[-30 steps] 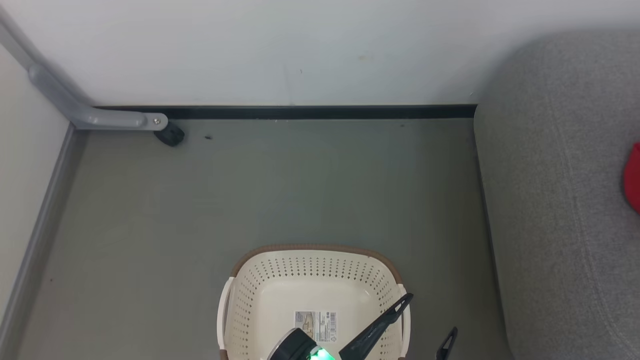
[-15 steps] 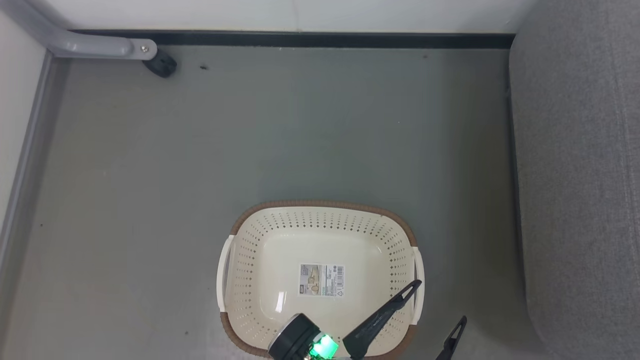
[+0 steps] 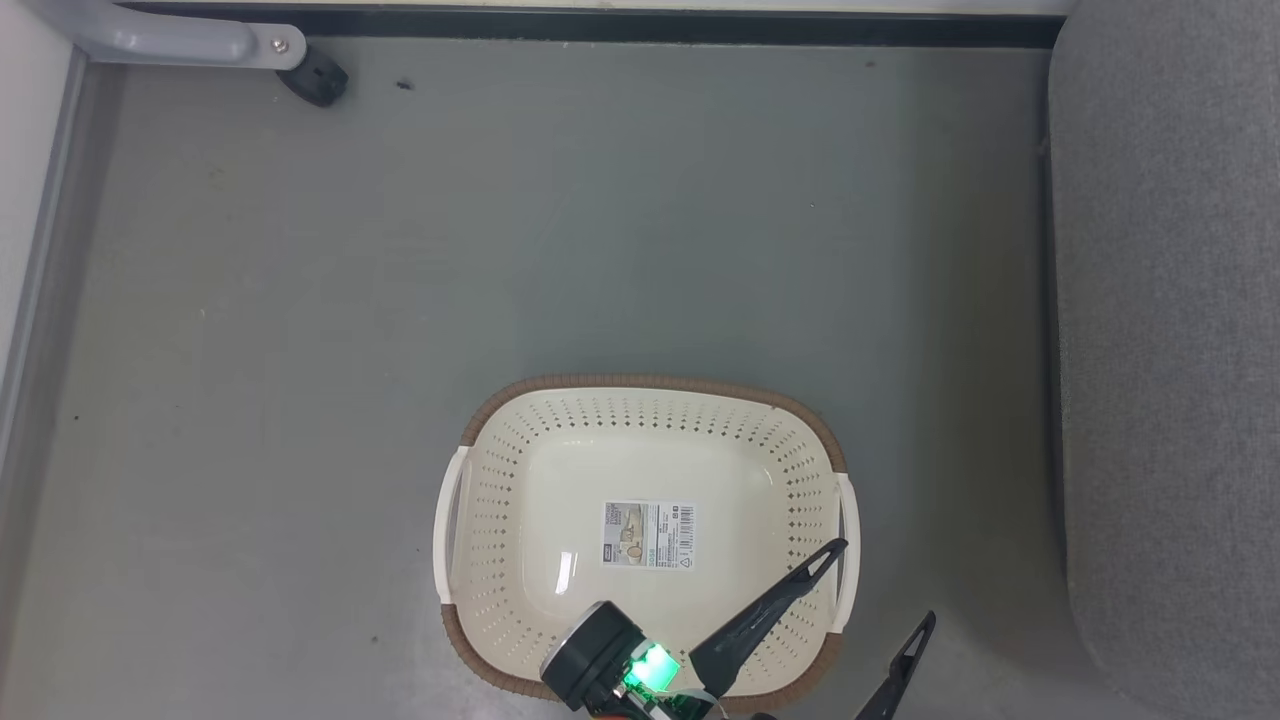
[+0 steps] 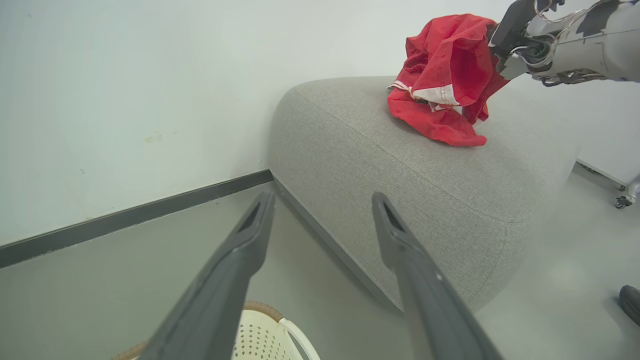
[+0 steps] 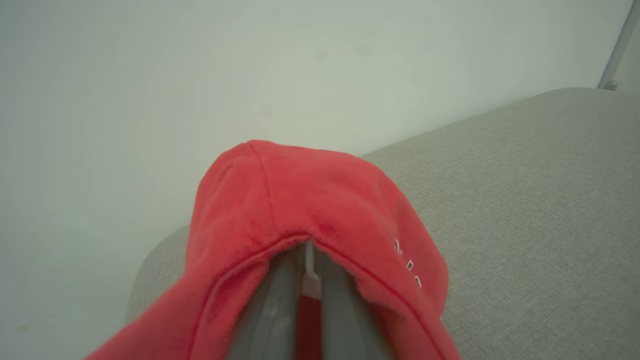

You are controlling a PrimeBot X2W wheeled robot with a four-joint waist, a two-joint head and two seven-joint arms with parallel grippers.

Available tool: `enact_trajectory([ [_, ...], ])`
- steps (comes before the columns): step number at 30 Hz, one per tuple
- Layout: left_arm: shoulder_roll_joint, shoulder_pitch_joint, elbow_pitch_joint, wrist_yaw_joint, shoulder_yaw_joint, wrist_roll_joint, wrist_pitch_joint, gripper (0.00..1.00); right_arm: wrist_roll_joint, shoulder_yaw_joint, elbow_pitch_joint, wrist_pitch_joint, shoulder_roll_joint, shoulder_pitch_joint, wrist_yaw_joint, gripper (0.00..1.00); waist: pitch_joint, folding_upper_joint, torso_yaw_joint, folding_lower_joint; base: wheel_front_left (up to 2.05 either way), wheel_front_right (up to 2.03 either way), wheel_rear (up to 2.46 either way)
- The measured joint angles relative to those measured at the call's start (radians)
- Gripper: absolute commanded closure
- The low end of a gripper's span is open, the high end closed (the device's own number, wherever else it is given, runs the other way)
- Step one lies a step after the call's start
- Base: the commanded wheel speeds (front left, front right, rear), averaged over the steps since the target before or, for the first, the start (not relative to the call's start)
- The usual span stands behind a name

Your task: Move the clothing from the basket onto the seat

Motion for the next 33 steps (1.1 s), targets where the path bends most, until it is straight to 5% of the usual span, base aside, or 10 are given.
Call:
enact_trajectory([
  [2, 0.000, 0.000, 0.005, 0.000, 0.001, -0.001, 0.000, 0.00, 0.003, 0.009, 0.008, 0.000, 0.000, -0.009, 0.000, 1.00, -0.005, 0.0000, -0.001, -0.0001, 0.00, 0.00, 0.00],
  [3, 0.000, 0.000, 0.007, 0.000, 0.002, -0.002, 0.000, 0.00, 0.004, 0.016, 0.010, 0.000, 0.001, -0.013, 0.000, 0.92, -0.008, 0.0000, -0.002, -0.0001, 0.00, 0.00, 0.00],
  [4, 0.000, -0.001, 0.010, 0.000, 0.003, -0.003, -0.001, 0.00, 0.006, 0.021, 0.016, 0.000, 0.003, -0.018, 0.000, 0.74, -0.011, 0.0000, -0.003, -0.0001, 0.00, 0.00, 0.00],
  [12, 0.000, -0.016, 0.035, 0.000, 0.016, -0.011, -0.007, 0.00, 0.009, 0.081, 0.051, 0.000, 0.032, -0.018, 0.000, 0.50, -0.046, 0.0000, -0.015, -0.0001, 0.00, 0.00, 0.00],
  [15, 0.000, -0.016, 0.044, 0.000, 0.017, -0.012, -0.007, 0.00, 0.009, 0.109, 0.065, 0.000, 0.056, -0.016, 0.000, 0.16, -0.061, -0.0001, -0.023, -0.0001, 0.00, 0.00, 0.00],
  [18, 0.000, -0.016, 0.058, 0.000, 0.018, -0.020, -0.007, 0.00, 0.009, 0.130, 0.078, 0.000, 0.074, -0.014, 0.000, 0.00, -0.080, 0.0000, -0.031, -0.0001, 0.00, 0.00, 0.00],
  [33, 0.000, -0.012, 0.108, 0.000, 0.043, -0.066, -0.006, 0.00, 0.009, 0.223, 0.099, 0.000, 0.176, 0.075, 0.000, 0.00, -0.188, -0.0001, -0.071, -0.0002, 0.00, 0.00, 0.00],
])
